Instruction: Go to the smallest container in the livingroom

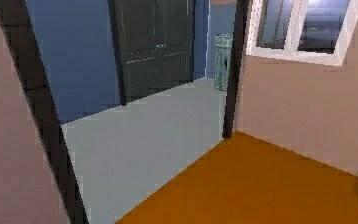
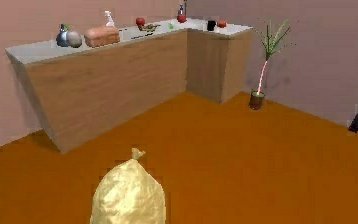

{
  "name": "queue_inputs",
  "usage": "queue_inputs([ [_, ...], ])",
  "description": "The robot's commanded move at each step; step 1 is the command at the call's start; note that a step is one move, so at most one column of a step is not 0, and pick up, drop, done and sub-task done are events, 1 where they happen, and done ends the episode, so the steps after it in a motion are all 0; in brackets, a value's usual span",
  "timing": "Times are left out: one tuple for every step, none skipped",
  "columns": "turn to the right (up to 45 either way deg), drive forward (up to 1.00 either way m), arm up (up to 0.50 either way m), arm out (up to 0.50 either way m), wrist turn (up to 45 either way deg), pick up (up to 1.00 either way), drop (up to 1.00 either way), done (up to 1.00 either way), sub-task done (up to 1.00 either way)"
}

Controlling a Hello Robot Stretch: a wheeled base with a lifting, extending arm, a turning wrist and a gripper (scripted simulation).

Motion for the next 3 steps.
queue_inputs([
  [0.0, 1.0, 0.0, 0.0, 0.0, 0.0, 0.0, 0.0, 0.0],
  [9.0, 0.0, 0.0, 0.0, 0.0, 0.0, 0.0, 0.0, 0.0],
  [0.0, 0.15, 0.0, 0.0, 0.0, 0.0, 0.0, 0.0, 0.0],
])
